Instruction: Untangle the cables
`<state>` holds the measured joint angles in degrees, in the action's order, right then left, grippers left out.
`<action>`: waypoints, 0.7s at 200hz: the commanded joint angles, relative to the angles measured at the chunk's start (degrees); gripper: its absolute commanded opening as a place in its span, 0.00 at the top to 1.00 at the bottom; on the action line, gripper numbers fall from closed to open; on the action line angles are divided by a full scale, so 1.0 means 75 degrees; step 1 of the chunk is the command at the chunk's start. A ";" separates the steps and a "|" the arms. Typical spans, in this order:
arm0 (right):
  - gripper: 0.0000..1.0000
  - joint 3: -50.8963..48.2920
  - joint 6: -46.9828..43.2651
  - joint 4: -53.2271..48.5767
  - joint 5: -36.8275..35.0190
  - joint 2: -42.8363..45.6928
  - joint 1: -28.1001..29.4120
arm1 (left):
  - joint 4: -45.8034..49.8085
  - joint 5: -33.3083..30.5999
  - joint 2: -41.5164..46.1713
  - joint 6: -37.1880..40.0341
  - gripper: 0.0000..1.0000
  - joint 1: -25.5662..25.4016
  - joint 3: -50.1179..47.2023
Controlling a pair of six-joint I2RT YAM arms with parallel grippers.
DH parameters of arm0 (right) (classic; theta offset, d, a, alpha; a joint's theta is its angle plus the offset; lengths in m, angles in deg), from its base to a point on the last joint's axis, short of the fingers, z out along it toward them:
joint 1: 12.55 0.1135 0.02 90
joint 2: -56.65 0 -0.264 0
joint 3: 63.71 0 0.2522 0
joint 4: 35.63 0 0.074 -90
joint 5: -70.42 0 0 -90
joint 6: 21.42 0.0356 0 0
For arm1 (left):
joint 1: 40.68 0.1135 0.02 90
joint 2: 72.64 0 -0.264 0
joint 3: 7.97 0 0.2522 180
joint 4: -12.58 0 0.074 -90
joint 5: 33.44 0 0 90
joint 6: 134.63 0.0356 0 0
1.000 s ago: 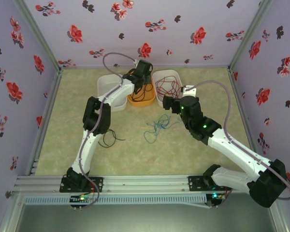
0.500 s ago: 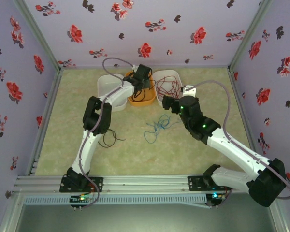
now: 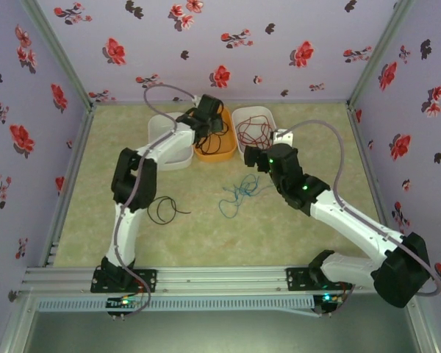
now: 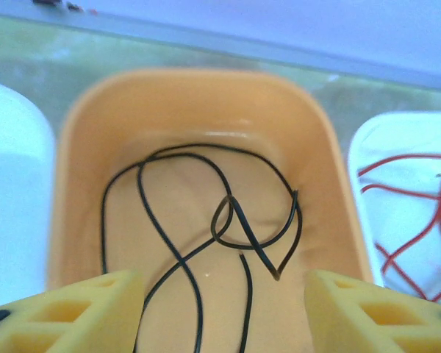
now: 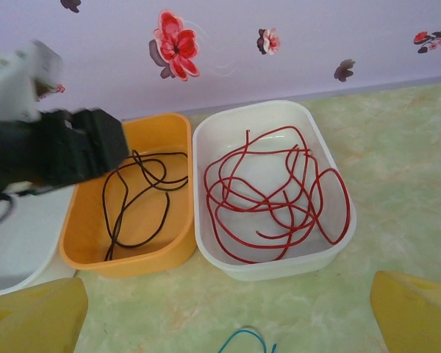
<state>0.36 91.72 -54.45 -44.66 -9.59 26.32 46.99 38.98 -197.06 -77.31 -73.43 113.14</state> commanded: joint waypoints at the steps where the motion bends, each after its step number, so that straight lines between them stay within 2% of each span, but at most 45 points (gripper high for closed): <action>1: 0.01 0.0338 0.0110 -0.0131 -0.0058 -0.0138 -0.0050 | -0.0342 -0.0231 0.0903 0.0257 0.36 0.0165 -0.0483; 32: 0.01 0.0546 0.0160 -0.0355 -0.0204 -0.0345 -0.0062 | -0.0476 -0.0215 0.1912 0.0473 0.21 0.0229 -0.1492; 59: 0.01 0.0827 0.0224 -0.0897 -0.0408 -0.0669 -0.0062 | -0.0497 -0.0074 0.2965 0.0567 0.01 0.0219 -0.2731; 103: 0.01 0.1347 0.0506 -0.1885 -0.0510 -0.1487 -0.0068 | -0.0414 -0.0058 0.4908 0.0225 0.00 0.0172 -0.5250; 140: 0.01 0.1278 0.0783 -0.1831 -0.0231 -0.1856 -0.0070 | 0.0747 -0.0074 0.6163 -0.0455 0.00 0.0016 -0.6855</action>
<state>9.16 94.85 -66.45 -46.45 -22.70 26.10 45.72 38.76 -155.45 -76.35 -72.21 67.03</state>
